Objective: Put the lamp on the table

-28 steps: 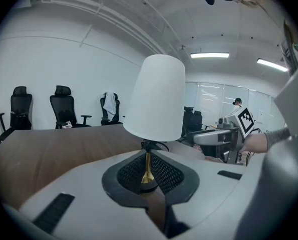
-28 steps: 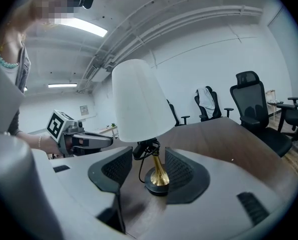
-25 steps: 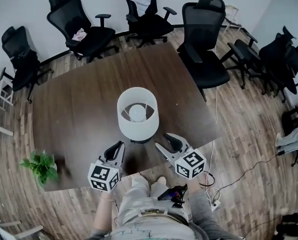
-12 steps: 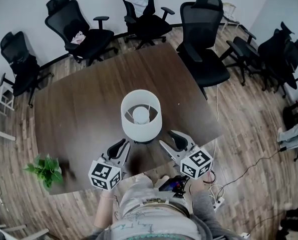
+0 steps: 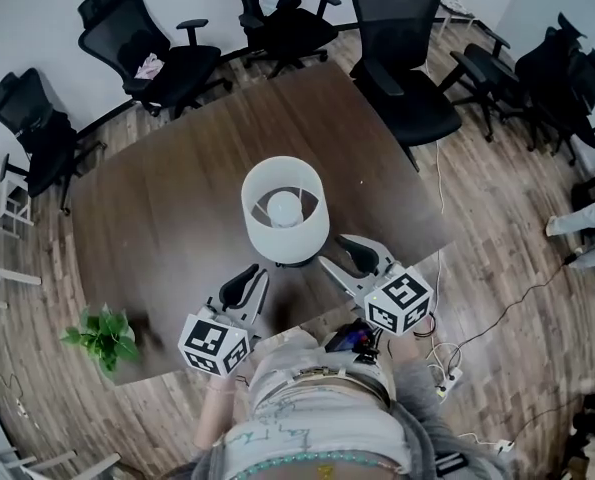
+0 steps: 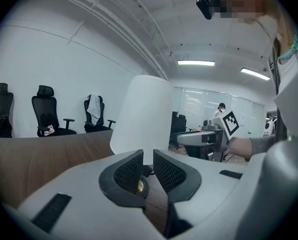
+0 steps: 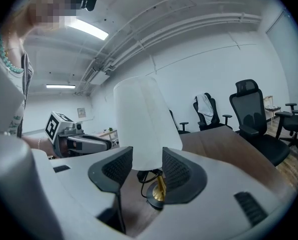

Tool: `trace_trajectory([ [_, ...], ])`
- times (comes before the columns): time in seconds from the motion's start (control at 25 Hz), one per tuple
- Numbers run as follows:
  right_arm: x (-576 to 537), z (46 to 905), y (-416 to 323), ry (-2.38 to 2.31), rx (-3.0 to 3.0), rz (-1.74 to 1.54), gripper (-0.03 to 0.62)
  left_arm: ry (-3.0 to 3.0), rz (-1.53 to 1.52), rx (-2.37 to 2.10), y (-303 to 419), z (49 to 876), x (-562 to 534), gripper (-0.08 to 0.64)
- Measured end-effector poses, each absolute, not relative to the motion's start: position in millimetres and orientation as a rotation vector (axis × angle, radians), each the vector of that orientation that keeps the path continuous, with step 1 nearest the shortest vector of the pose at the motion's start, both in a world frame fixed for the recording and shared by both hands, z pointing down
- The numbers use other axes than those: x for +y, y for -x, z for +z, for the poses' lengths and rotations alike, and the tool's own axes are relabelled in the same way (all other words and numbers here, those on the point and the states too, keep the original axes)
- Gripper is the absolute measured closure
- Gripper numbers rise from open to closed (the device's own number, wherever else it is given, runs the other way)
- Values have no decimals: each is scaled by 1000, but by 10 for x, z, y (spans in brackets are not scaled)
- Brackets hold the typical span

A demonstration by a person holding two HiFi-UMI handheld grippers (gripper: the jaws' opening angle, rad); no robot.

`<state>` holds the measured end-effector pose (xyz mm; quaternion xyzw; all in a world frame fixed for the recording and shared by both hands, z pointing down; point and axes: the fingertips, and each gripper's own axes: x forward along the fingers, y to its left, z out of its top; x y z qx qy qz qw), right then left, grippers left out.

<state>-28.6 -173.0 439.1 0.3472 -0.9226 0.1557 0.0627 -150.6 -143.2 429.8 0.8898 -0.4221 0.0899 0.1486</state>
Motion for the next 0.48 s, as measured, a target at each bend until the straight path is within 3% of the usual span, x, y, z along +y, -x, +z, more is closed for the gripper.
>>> trace_trajectory([
  [0.48,-1683,4318,479,-1031,-2803,410,479,-2585,225,-1176,1556,4203,-1383,505],
])
